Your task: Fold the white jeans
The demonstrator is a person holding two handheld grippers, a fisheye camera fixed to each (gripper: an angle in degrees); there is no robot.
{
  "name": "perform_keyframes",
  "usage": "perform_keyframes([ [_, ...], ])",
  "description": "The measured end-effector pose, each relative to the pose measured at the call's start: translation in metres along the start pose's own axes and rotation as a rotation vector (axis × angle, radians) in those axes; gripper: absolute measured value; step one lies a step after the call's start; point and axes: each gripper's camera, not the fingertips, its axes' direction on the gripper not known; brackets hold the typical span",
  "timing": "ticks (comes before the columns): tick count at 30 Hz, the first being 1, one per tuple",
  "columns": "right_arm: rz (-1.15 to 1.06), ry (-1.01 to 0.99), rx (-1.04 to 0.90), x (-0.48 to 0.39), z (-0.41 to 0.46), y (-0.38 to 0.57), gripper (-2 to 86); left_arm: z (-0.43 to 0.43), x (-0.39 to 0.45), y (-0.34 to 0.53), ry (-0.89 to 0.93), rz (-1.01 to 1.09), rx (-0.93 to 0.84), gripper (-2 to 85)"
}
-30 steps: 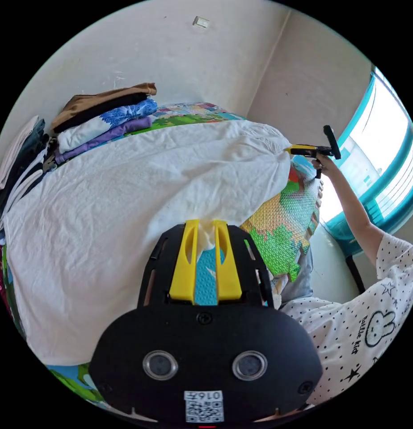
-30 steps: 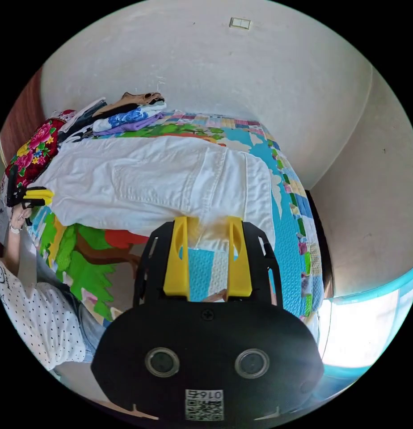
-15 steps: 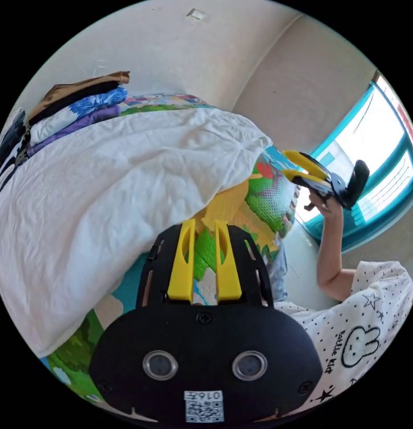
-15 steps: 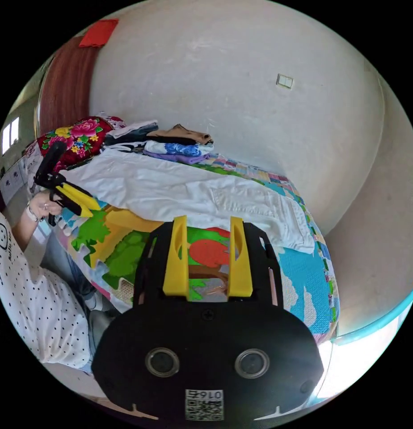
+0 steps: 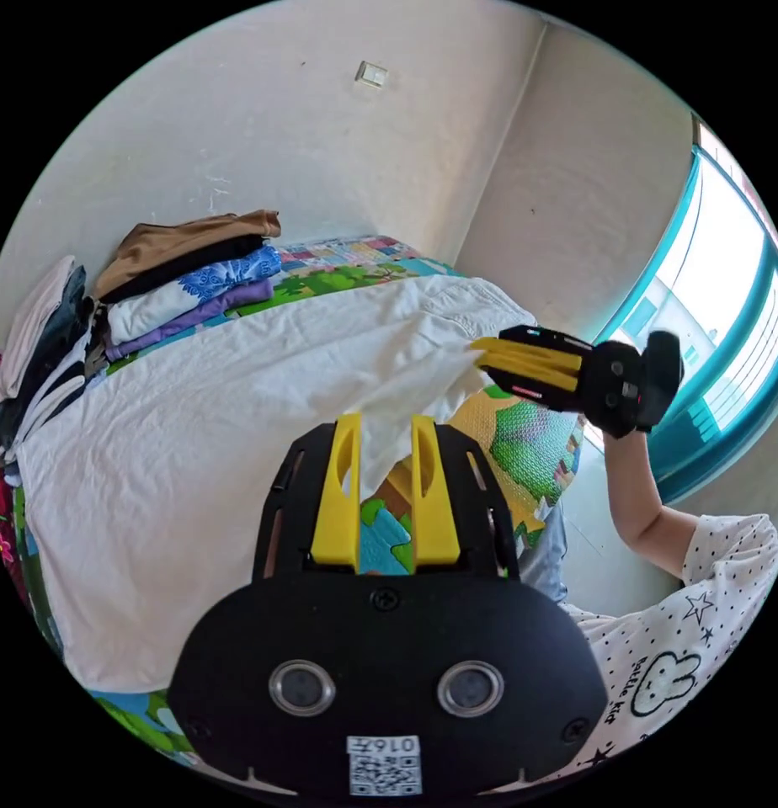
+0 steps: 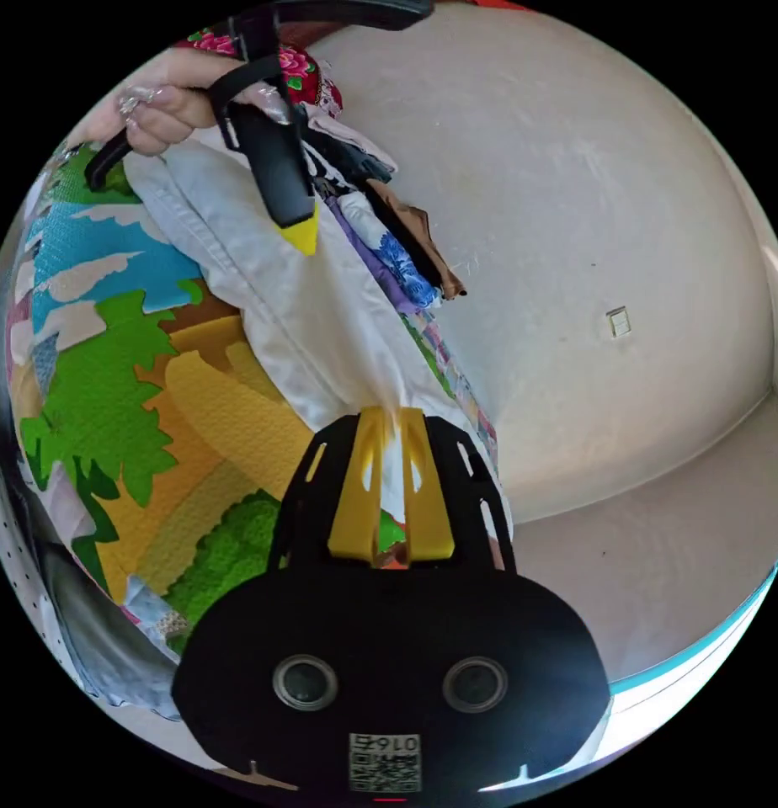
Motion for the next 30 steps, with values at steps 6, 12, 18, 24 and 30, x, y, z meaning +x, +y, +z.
perform_keyframes([
  [6,0.225,-0.592,-0.049,0.134,0.055,-0.028,0.5,-0.006,0.086,-0.008,0.058,0.233,0.035,10.7],
  [12,0.228,-0.793,-0.119,0.173,0.103,-0.037,0.4,0.019,0.165,-0.062,-0.047,0.363,0.084,12.0],
  [18,0.243,-0.736,-0.119,0.180,0.112,-0.034,1.9,0.026,0.210,-0.104,-0.072,0.360,-0.009,1.2],
  [24,0.286,-0.714,-0.023,0.212,0.104,0.011,9.1,-0.057,0.238,-0.110,0.004,0.406,0.078,-0.8],
  [30,0.458,-0.488,-0.124,0.243,0.133,0.091,1.3,-0.061,0.316,-0.088,-0.104,0.680,-0.058,-0.8],
])
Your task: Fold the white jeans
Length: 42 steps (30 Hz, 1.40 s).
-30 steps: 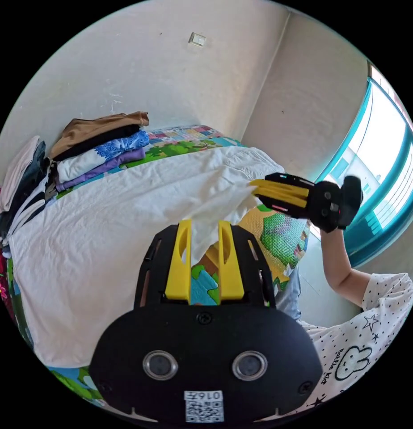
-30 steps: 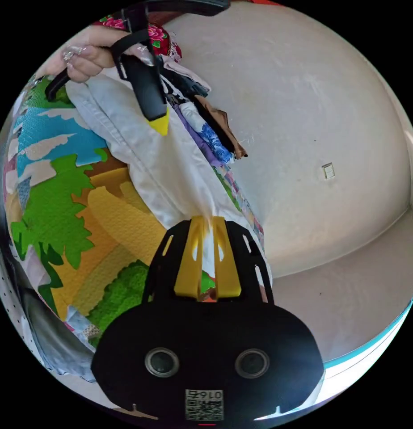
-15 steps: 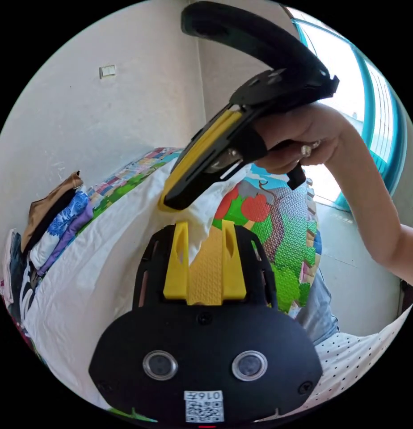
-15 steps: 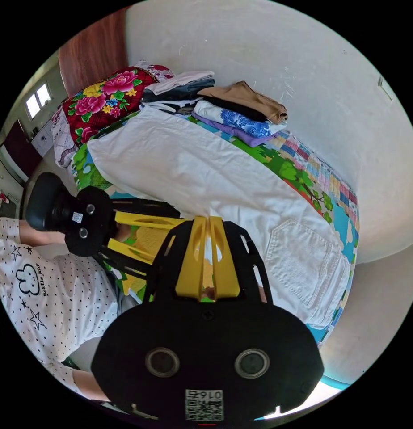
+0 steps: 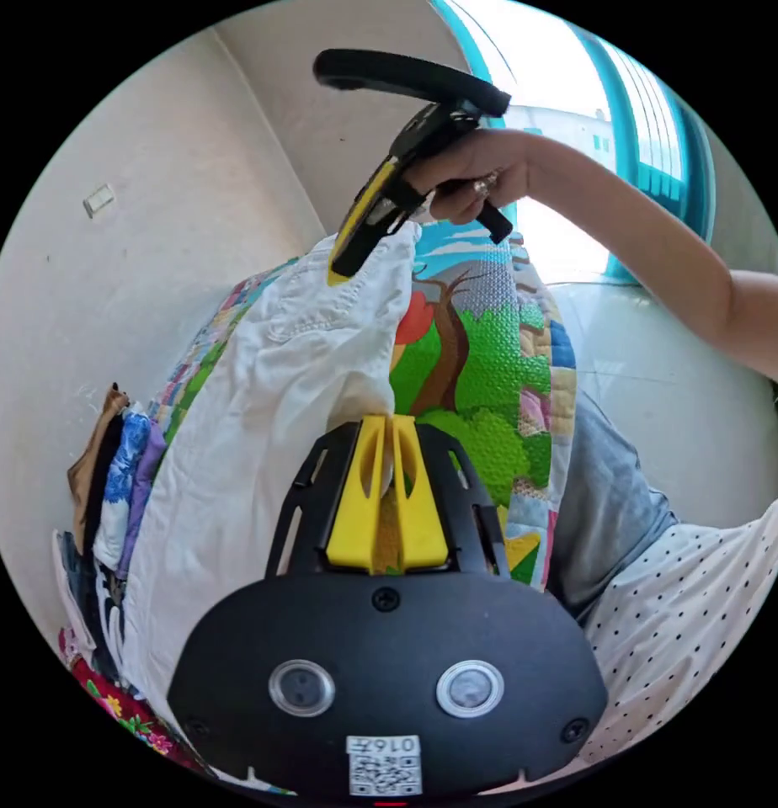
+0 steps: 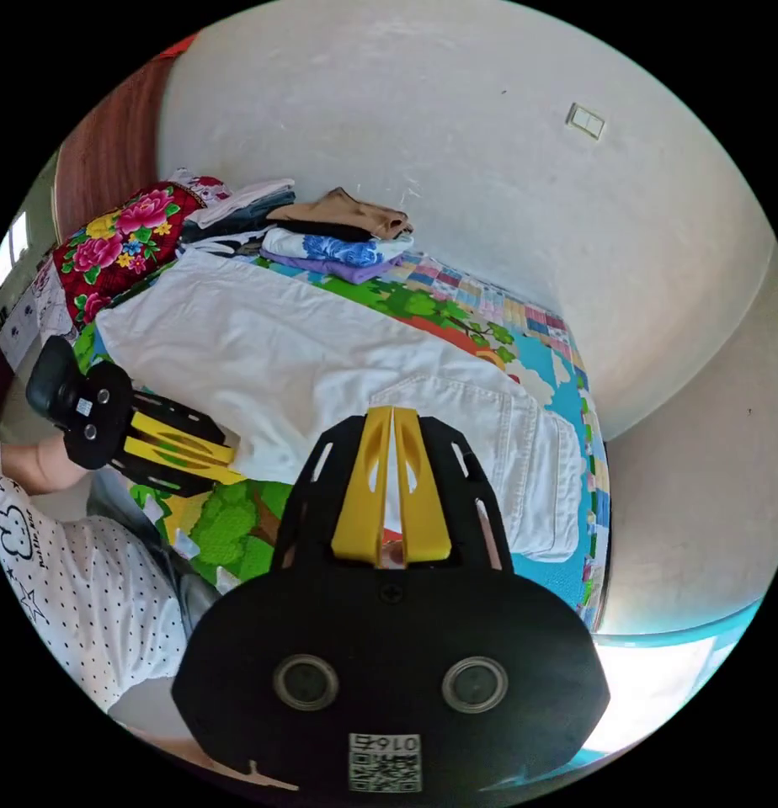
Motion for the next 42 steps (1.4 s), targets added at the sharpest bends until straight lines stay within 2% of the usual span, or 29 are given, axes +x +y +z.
perform_keyframes([
  [3,-0.010,-0.104,-0.096,0.015,0.036,0.023,0.2,-0.020,0.040,-0.021,-0.174,0.080,-0.015,-0.4],
  [5,-0.037,-0.161,-0.222,0.017,0.073,0.039,0.0,-0.030,0.048,-0.035,-0.213,0.055,-0.020,0.1],
  [9,-0.009,-0.162,-0.094,0.023,0.050,0.038,0.5,-0.056,0.042,-0.057,-0.144,-0.111,-0.007,1.0],
  [11,-0.015,-0.136,0.059,0.020,0.018,0.028,1.5,-0.066,0.049,-0.063,-0.164,-0.110,-0.009,-0.3],
  [13,-0.033,-0.120,0.087,0.016,0.006,0.017,2.3,-0.078,0.068,-0.066,-0.202,-0.025,-0.015,-0.7],
  [18,-0.121,-0.061,0.041,-0.003,0.007,-0.003,4.2,-0.083,0.161,-0.054,-0.524,0.450,-0.117,-0.9],
  [21,-0.142,-0.074,0.017,-0.010,0.013,-0.003,5.1,-0.090,0.180,-0.050,-0.606,0.419,-0.108,-0.9],
  [25,-0.242,-0.279,0.066,-0.022,-0.003,0.015,6.7,-0.114,0.177,-0.048,-0.525,0.296,-0.038,-0.8],
  [30,-0.312,-0.264,-0.004,-0.040,0.000,0.019,4.9,-0.120,0.141,-0.049,-0.431,0.104,-0.032,-0.8],
  [33,-0.388,-0.295,-0.165,-0.059,0.017,0.028,1.5,-0.123,0.128,-0.038,-0.331,0.122,-0.035,-0.9],
  [35,-0.394,-0.268,-0.126,-0.061,0.007,0.042,0.6,-0.125,0.117,-0.029,-0.267,0.153,-0.035,-0.9],
  [37,-0.359,-0.281,-0.111,-0.053,-0.004,0.047,0.4,-0.135,0.103,-0.020,-0.089,0.181,0.013,-0.7],
  [39,-0.303,-0.282,-0.071,-0.043,-0.019,0.053,0.2,-0.145,0.069,-0.013,0.063,0.024,0.065,-0.1],
  [42,-0.217,-0.239,0.025,-0.031,-0.053,0.076,0.3,-0.144,0.029,0.006,0.036,-0.207,0.114,2.7],
])
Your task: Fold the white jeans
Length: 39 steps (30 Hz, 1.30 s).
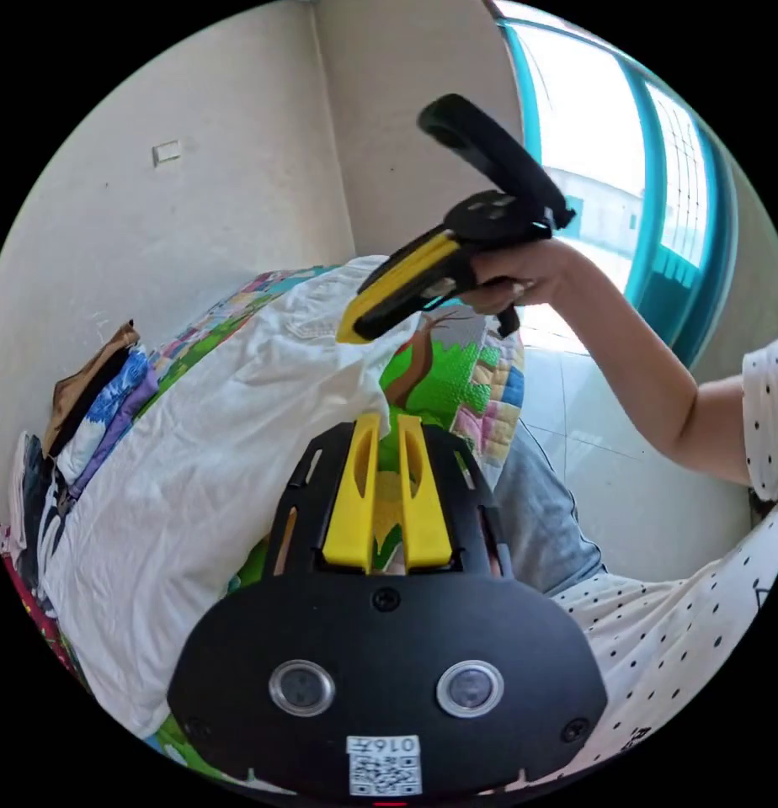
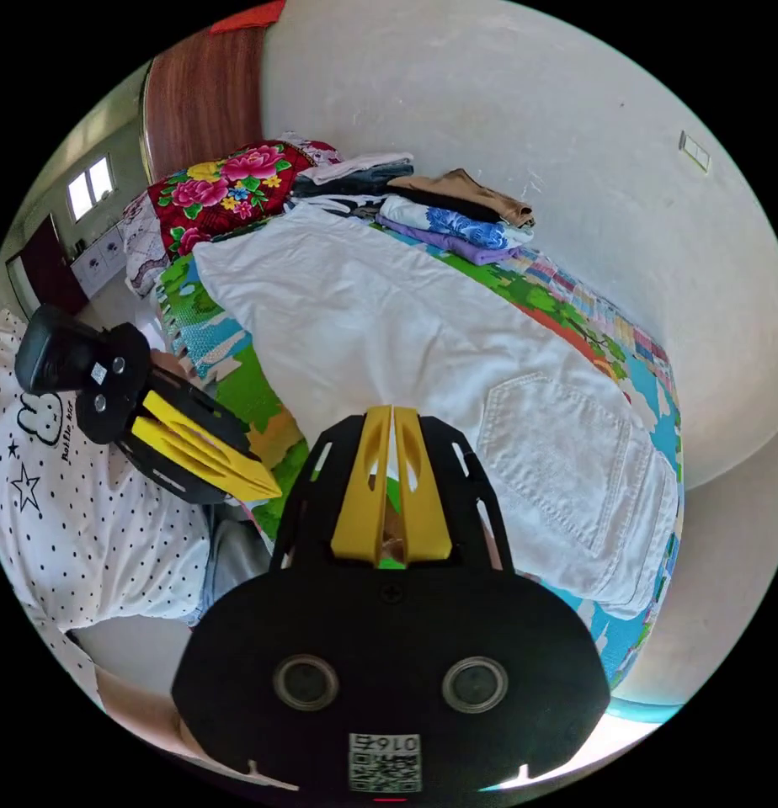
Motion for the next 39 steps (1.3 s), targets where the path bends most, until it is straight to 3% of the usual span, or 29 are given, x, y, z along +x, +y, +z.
perform_keyframes([
  [7,0.110,0.096,0.217,-0.039,-0.072,0.076,0.7,0.048,-0.032,0.004,0.035,-0.141,-0.099,8.2],
  [12,0.277,0.169,0.275,-0.048,-0.091,0.121,0.6,0.063,-0.040,0.015,-0.073,-0.242,-0.080,3.8],
  [19,0.547,0.358,0.265,-0.039,-0.091,0.164,3.5,0.066,-0.071,0.059,0.093,-0.247,0.021,-0.5],
  [23,0.421,0.294,0.209,-0.050,-0.083,0.164,7.1,0.075,-0.086,0.078,0.173,-0.247,0.020,-0.8],
  [28,0.218,0.285,0.232,-0.096,-0.065,0.144,5.9,0.080,-0.067,0.080,0.082,-0.177,-0.008,-0.8],
  [31,0.237,0.366,0.003,-0.096,-0.031,0.139,1.3,0.083,-0.049,0.082,0.006,-0.105,-0.028,-0.8],
  [35,0.335,0.207,0.033,-0.086,-0.038,0.162,-0.1,0.086,-0.027,0.087,-0.077,-0.029,-0.030,-0.8],
  [39,0.323,0.283,0.106,-0.097,-0.046,0.172,-0.3,0.091,-0.018,0.092,-0.106,-0.007,-0.029,-0.8],
])
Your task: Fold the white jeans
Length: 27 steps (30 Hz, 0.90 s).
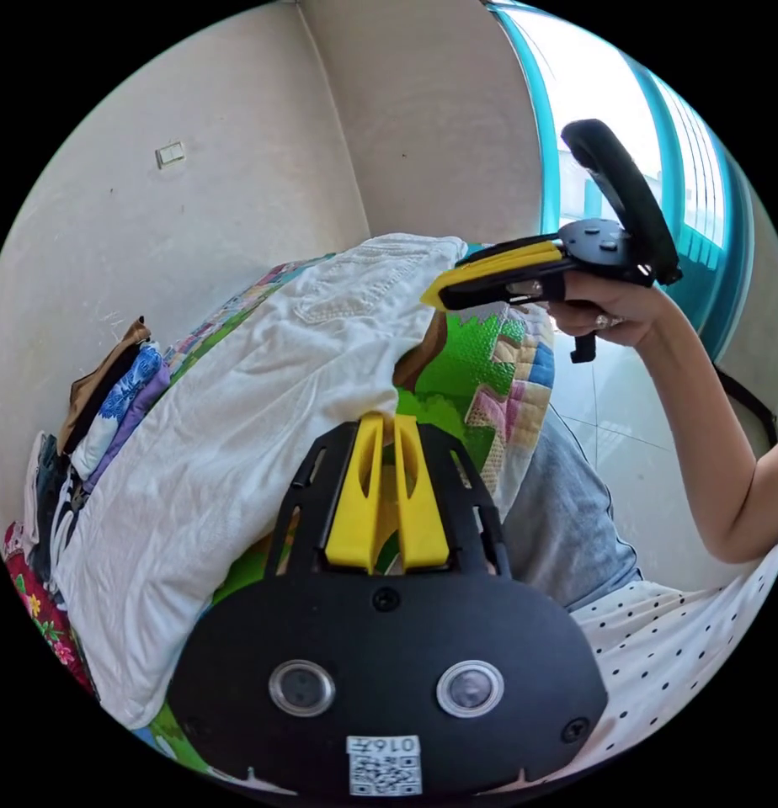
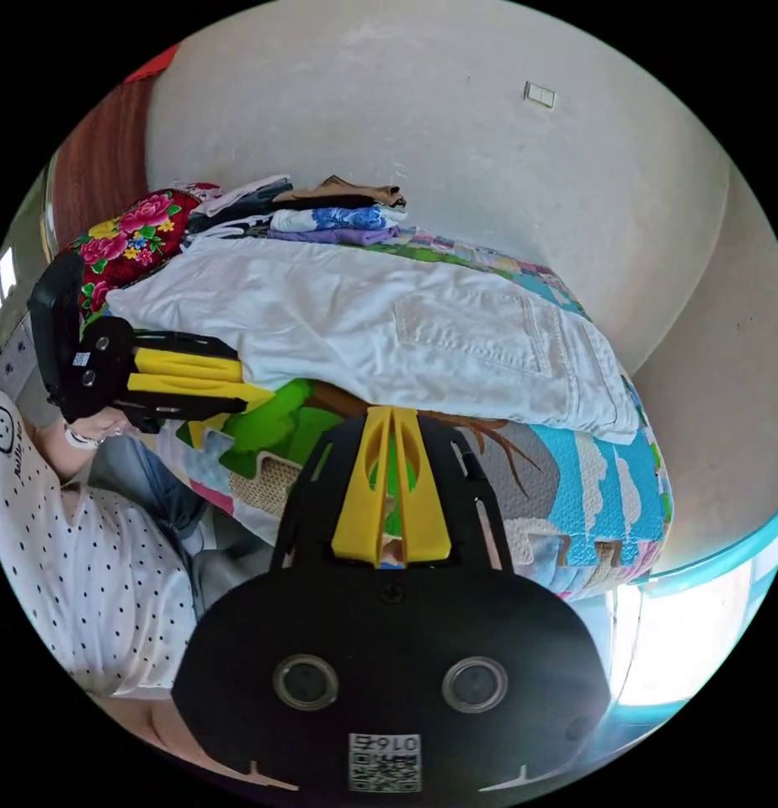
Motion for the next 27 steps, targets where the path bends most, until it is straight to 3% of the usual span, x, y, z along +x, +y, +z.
perform_keyframes([
  [2,0.030,0.000,0.110,-0.008,-0.002,0.002,-0.4,0.002,0.001,0.002,0.003,-0.002,-0.001,-0.8],
  [6,-0.015,-0.006,0.141,-0.038,0.019,-0.008,-0.4,0.008,-0.001,0.008,0.024,-0.016,0.005,-0.8],
  [9,-0.096,-0.047,0.071,-0.066,0.047,-0.015,-0.4,0.011,-0.007,0.011,0.061,-0.036,0.000,-0.8],
  [10,-0.128,-0.061,-0.037,-0.074,0.067,-0.015,-0.4,0.012,-0.008,0.011,0.072,-0.038,-0.009,-0.8],
  [16,-0.103,-0.131,-0.052,-0.081,0.083,-0.006,-0.4,0.012,-0.023,0.017,0.167,-0.024,-0.043,-0.9],
  [19,-0.125,-0.165,0.076,-0.094,0.079,-0.002,-0.3,0.012,-0.027,0.023,0.212,-0.051,-0.041,-0.8],
  [22,-0.200,-0.186,-0.022,-0.108,0.102,-0.013,0.2,0.017,-0.029,0.032,0.220,-0.112,-0.027,-0.5],
  [27,-0.239,-0.043,0.249,-0.114,0.099,-0.074,5.9,0.026,-0.025,0.036,0.216,-0.194,-0.055,1.6],
])
